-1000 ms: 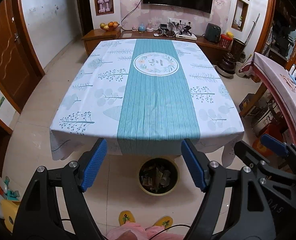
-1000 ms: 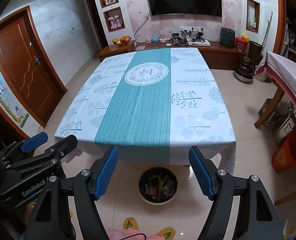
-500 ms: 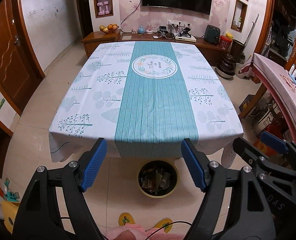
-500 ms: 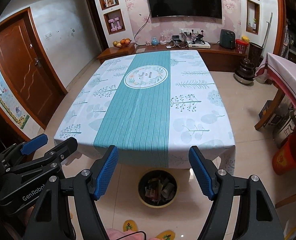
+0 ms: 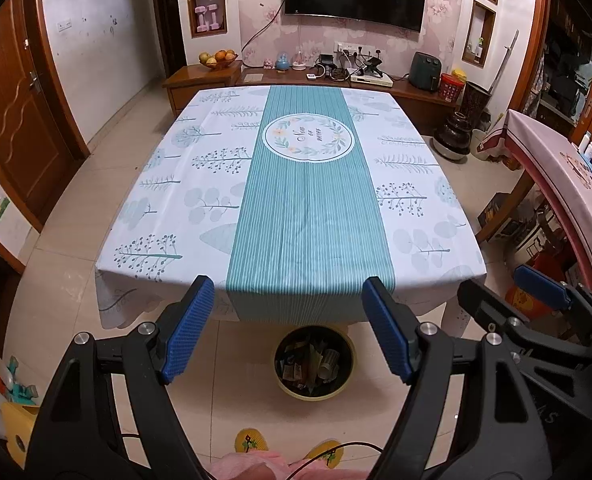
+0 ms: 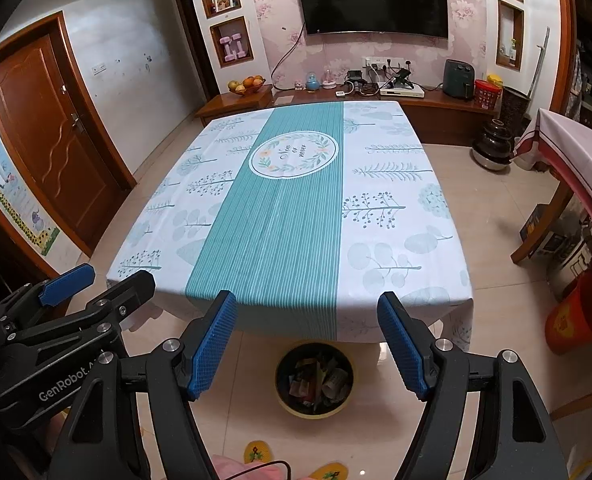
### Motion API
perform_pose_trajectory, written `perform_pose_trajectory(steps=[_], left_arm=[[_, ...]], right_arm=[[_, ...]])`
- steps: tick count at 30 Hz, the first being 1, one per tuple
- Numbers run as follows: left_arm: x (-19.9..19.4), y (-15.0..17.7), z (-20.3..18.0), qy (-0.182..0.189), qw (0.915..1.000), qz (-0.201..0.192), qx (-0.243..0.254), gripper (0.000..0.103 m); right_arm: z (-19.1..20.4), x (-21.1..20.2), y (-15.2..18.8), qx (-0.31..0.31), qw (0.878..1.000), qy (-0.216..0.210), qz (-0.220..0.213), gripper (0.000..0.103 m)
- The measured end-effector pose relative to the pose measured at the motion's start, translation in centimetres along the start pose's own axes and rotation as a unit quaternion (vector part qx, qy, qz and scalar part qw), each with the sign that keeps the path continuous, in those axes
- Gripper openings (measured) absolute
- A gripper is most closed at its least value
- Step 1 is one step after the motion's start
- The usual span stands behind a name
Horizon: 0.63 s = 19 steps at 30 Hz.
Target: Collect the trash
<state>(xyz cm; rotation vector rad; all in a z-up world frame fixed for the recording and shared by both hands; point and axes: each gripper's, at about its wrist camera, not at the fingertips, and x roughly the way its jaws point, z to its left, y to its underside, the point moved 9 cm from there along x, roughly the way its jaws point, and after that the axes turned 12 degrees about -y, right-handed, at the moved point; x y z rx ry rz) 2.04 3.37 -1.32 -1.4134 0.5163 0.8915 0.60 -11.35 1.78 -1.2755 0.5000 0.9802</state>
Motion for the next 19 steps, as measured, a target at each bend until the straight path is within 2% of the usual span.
perform_pose_trajectory(steps=[19], left_arm=[[0.15,-0.17,-0.12,0.0,1.0,0.001,0.0,0.074]], right_arm=[[-0.66,0.24,-0.36,0.0,1.0,-0.002,0.003,0.074]])
